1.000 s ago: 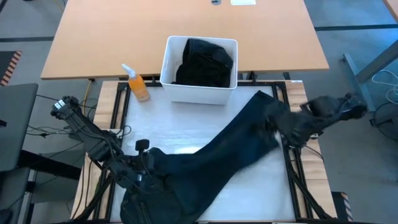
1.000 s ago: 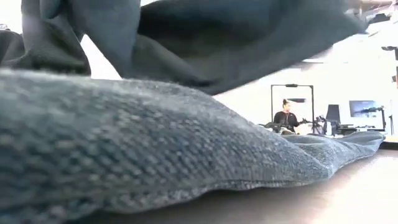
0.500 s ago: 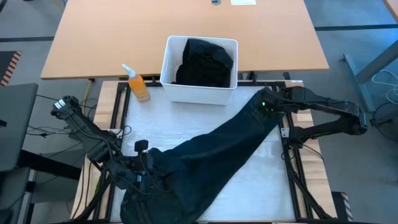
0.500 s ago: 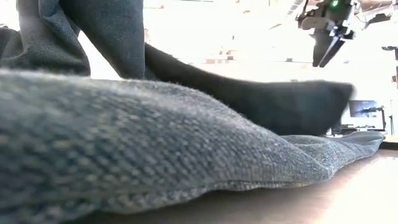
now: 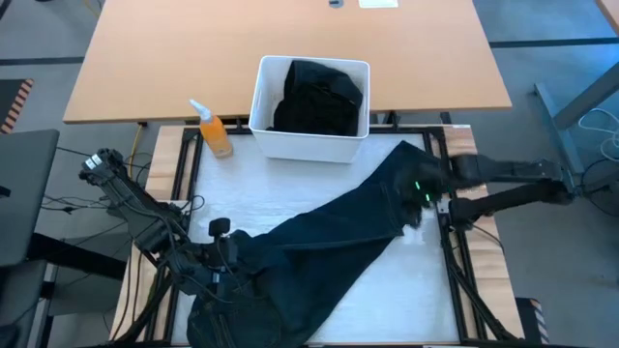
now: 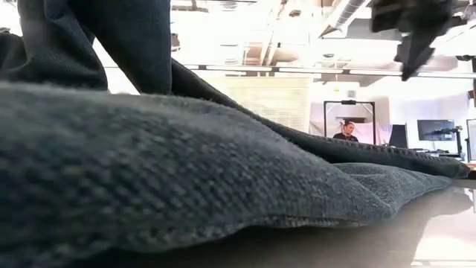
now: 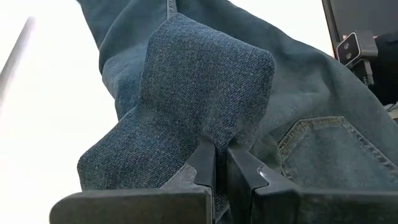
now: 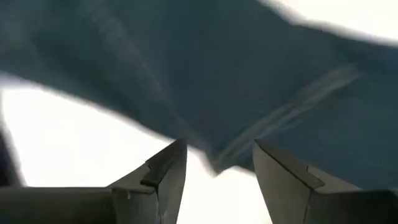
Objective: Fold laundry
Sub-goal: Fold the blue long pants
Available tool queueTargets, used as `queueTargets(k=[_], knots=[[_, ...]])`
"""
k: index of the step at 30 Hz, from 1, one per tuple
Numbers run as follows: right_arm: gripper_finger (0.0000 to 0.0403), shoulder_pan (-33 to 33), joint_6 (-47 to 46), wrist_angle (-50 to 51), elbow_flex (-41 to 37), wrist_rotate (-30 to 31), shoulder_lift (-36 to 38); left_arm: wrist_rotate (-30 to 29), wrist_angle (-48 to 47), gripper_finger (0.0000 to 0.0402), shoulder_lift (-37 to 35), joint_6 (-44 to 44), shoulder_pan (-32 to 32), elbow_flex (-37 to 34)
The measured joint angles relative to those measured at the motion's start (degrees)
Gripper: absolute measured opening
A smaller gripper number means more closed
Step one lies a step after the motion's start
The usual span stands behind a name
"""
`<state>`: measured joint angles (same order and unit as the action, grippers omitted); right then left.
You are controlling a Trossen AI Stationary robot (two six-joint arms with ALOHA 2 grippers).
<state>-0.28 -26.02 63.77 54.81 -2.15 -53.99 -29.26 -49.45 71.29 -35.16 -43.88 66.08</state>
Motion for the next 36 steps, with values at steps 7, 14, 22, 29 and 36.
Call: queueTargets(k=[7,14,22,29,36], knots=[[0.0202,22.76,-5.53,-14.40,-10.88,12.85,0.26,0.02,0.02,0.0000,0.00,1.18,0.00,0.00],[0.0202,29.61,-5.66,-15.39,-11.37,25.92,-7.99,0.04,0.02,0.0000,0.00,1.04,0.00,0.00],[0.0202,29.41,-5.88,-19.40,-11.37,24.76,-19.22,0.21,0.02,0.0000,0.00,0.25,0.00,0.00],[0.0201,29.12,-6.83,-21.43,-11.35,26.76,-27.55,0.28,0.03,0.0000,0.00,-0.54,-0.37,0.00],[0.0094,27.23,-7.13,-22.41,-11.33,26.45,-30.36,0.41,0.02,0.0000,-0.02,-1.76,-0.54,0.00]])
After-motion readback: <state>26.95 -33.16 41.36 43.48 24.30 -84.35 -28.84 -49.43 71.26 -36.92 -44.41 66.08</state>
